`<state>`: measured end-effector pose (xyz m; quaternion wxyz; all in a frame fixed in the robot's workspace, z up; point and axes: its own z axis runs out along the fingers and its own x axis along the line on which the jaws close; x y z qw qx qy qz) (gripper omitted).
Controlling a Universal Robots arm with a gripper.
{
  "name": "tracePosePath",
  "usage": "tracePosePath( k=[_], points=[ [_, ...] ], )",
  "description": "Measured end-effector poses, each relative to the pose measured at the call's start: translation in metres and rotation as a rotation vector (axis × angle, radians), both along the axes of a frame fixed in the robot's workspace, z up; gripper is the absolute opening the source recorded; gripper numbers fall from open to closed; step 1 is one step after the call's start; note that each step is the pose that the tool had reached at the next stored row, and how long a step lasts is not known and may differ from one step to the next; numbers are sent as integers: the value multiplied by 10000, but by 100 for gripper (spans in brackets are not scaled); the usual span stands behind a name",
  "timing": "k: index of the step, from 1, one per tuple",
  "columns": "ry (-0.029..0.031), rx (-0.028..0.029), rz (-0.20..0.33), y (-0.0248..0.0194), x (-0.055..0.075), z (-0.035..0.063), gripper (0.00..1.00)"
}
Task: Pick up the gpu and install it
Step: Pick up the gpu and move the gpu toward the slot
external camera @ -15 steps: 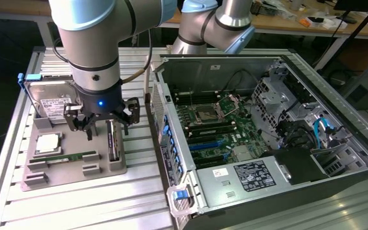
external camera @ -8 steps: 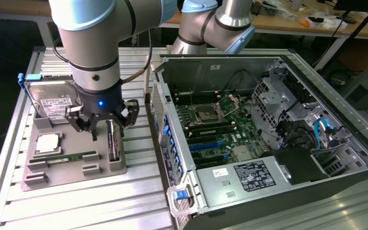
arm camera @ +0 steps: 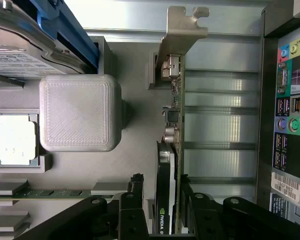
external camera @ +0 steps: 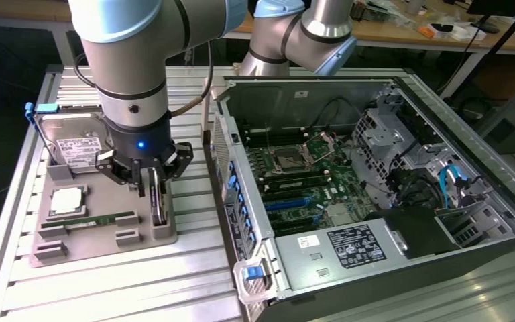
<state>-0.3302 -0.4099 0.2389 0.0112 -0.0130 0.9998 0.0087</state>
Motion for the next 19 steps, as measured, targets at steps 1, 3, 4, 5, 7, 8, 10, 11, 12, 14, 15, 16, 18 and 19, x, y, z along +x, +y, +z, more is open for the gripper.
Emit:
tracePosePath(
  k=[1,3,4,5,7,8,10,11,12,14,15,16,18,19],
  points=[
    [0,0,0,0,0,0,39],
    [0,0,0,0,0,0,39],
    [0,0,0,0,0,0,39],
    [0,0,0,0,0,0,39],
    [0,0,0,0,0,0,39],
    [0,0,0,0,0,0,39],
    [0,0,0,0,0,0,39],
    [0,0,0,0,0,0,39],
    [0,0,0,0,0,0,39],
    [0,0,0,0,0,0,39],
    [0,1,0,0,0,0,39],
    [-2,2,0,1,7,-1,39],
    [1,0,0,0,51,0,39],
    [0,1,0,0,68,0,39]
  ],
)
